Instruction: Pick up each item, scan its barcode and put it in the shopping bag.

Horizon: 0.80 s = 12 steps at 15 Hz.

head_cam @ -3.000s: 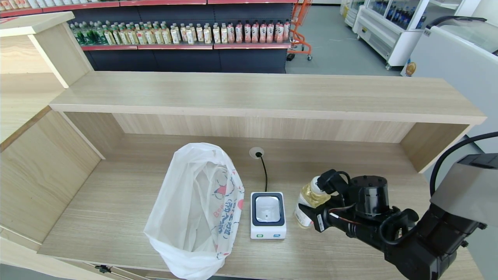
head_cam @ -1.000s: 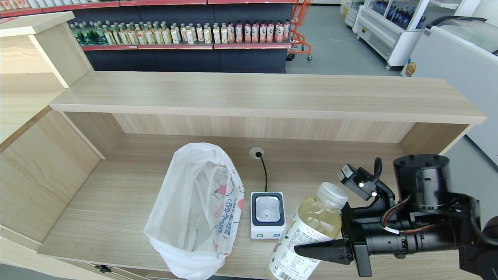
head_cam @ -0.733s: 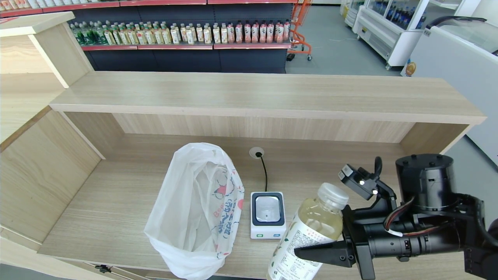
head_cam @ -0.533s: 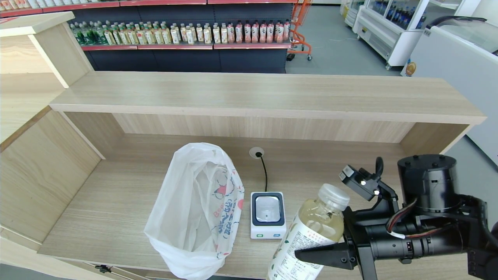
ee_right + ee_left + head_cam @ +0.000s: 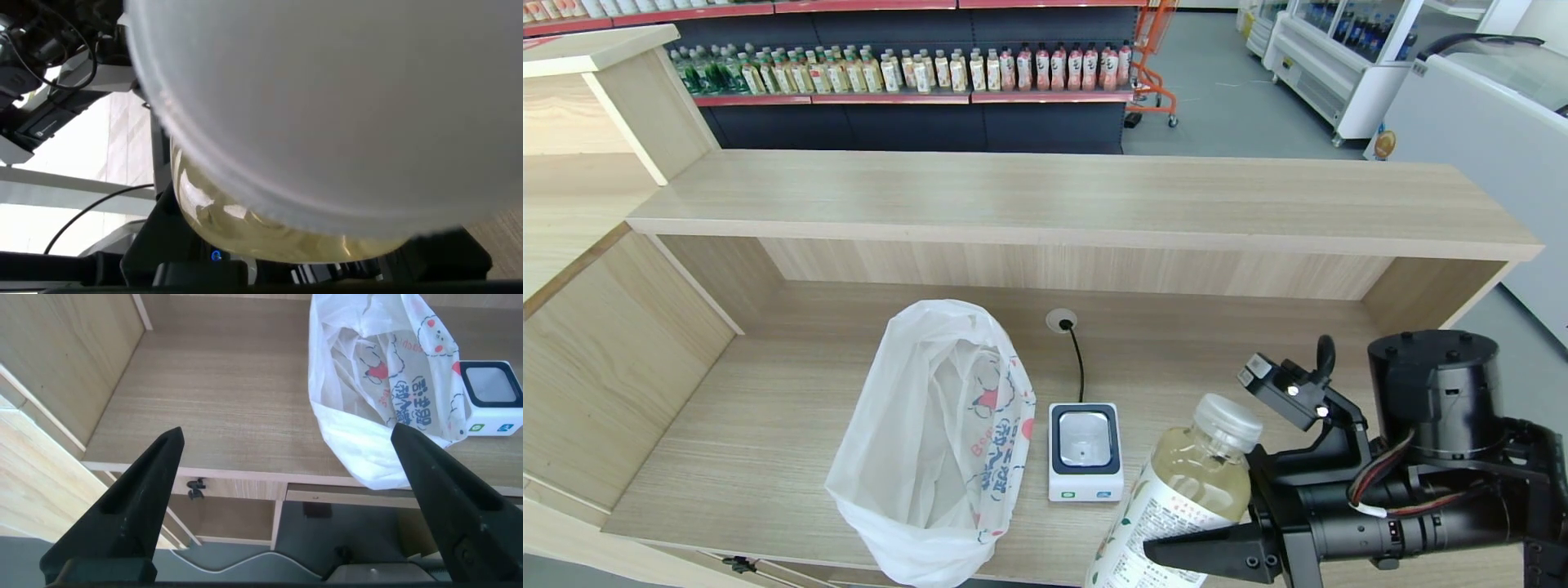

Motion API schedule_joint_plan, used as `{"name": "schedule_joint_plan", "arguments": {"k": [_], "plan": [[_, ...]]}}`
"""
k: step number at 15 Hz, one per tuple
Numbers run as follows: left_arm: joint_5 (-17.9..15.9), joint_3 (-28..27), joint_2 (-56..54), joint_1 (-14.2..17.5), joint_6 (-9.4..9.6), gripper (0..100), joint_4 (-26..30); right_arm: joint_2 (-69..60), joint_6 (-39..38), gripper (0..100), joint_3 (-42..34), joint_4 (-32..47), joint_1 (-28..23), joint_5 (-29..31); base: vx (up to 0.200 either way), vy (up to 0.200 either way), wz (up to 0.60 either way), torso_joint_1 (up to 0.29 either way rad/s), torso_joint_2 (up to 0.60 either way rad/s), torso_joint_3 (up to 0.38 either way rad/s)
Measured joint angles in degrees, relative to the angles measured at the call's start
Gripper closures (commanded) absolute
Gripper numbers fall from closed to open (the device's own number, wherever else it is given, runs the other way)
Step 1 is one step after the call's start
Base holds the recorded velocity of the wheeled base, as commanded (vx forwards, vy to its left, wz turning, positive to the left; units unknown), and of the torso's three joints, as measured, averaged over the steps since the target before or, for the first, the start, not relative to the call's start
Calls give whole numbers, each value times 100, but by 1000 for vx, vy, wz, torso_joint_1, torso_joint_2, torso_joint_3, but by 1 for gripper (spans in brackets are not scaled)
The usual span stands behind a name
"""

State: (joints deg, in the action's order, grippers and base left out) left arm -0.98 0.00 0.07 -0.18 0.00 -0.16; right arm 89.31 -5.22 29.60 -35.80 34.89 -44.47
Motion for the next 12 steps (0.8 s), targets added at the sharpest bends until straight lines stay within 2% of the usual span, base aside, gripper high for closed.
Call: {"name": "schedule_joint_plan", "arguments": {"k": [12], "plan": [[0, 0, 0, 0, 0, 0, 0, -78, 2, 100, -24, -11, 5, 2, 0, 0, 0, 0, 0, 0]]}}
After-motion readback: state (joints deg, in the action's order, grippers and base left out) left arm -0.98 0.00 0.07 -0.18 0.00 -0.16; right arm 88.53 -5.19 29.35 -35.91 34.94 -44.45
